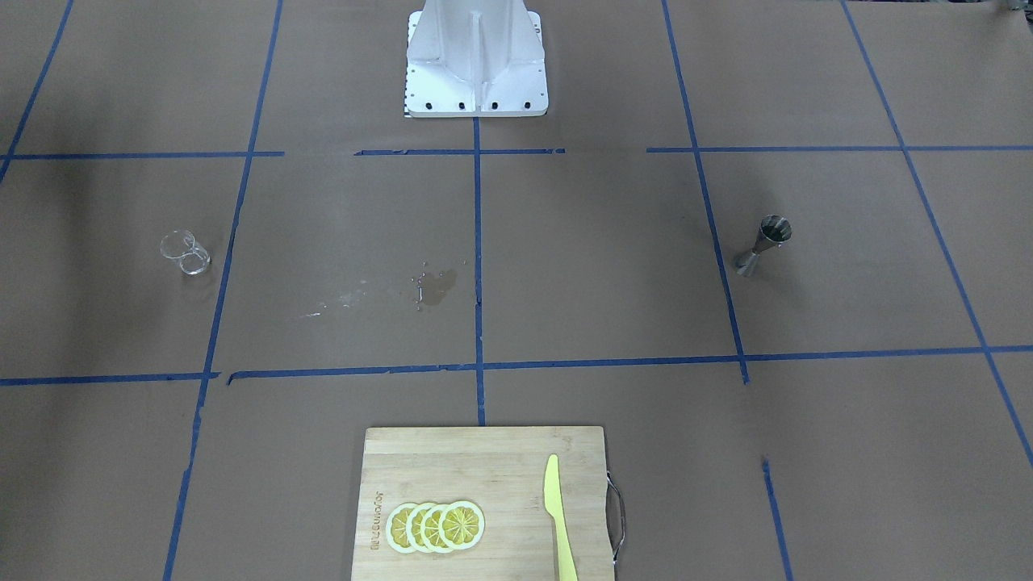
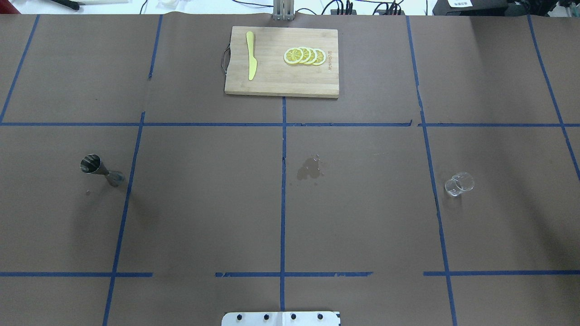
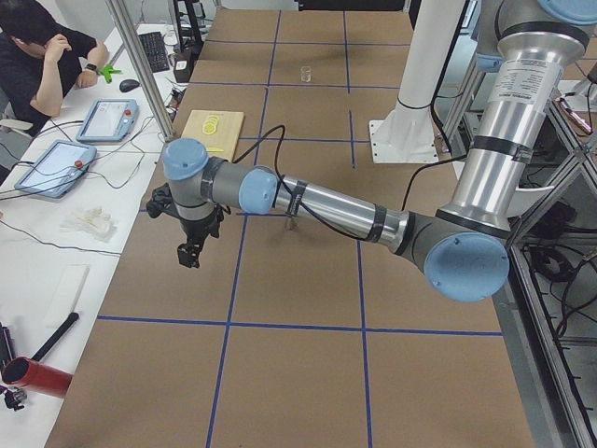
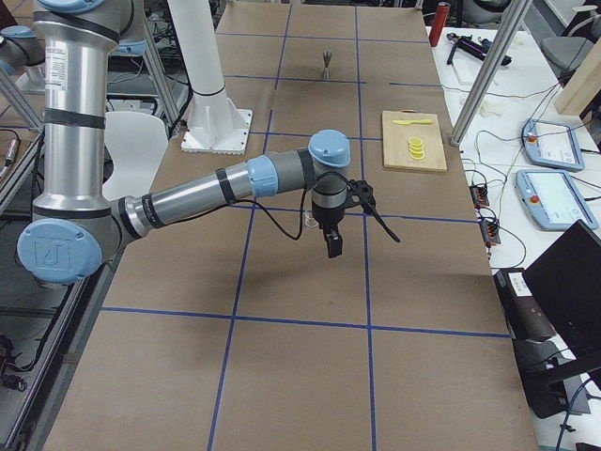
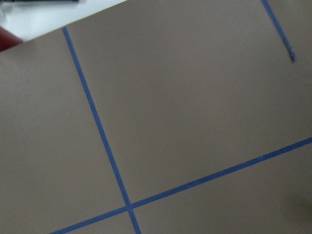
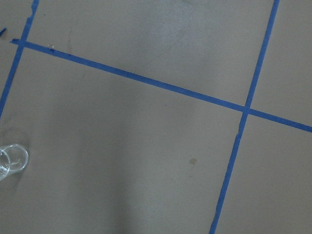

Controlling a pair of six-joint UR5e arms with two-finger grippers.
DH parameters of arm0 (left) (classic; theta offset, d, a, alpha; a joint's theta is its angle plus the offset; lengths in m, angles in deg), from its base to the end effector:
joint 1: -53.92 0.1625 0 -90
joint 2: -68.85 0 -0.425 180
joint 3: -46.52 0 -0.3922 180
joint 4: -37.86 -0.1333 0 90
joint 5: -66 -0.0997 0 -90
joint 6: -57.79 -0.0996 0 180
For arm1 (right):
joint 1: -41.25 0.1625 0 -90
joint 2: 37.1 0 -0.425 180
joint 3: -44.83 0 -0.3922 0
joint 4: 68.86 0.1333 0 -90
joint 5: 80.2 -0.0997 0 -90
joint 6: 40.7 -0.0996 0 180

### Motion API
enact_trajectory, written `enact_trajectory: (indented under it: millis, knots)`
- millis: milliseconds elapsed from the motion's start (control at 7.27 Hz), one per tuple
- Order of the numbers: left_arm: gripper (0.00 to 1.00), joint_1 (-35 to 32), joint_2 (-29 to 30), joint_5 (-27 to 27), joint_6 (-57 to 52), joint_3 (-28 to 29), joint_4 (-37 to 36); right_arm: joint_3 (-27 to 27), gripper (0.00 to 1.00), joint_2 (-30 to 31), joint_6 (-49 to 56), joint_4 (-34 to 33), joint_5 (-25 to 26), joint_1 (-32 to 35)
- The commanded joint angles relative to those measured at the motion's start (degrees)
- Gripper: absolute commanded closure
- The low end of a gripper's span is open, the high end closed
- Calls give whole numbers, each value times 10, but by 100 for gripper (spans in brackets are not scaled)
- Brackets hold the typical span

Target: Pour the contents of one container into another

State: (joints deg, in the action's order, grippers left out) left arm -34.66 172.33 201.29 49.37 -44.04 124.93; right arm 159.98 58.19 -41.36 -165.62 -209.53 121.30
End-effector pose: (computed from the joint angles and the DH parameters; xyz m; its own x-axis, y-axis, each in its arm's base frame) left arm -0.0479 -0.5923 0.5302 0.6888 0.2963 -0.6616 -0.1265 0.9478 0.2927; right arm -0.0076 -0.4497 0.5049 0.7389 -0.2641 0.6199 0.1598 0.9624 0.2195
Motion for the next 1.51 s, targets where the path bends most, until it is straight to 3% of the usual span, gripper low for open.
enact_trajectory:
  millis: [0,138,550,688,963,1238,1376]
  knots:
    - [0,-34,-66,43,1,-6,19,-10,0,-18,-38,1,2,10]
    - [0,-34,-101,38,7,-25,19,-32,0,-29,-57,0,-2,15]
    - [0,-33,-125,22,39,-31,19,-75,0,-26,-55,0,-14,57]
    - [0,-32,-125,-3,57,-32,21,-101,0,-27,-52,0,-48,72]
    - [0,-29,-135,-6,65,-12,73,-103,0,-24,-57,0,-52,76]
    - [0,-29,-141,-6,81,12,134,-140,0,-22,-51,2,-58,85]
    - [0,-29,-141,-6,82,11,134,-160,0,-20,-54,43,-59,86]
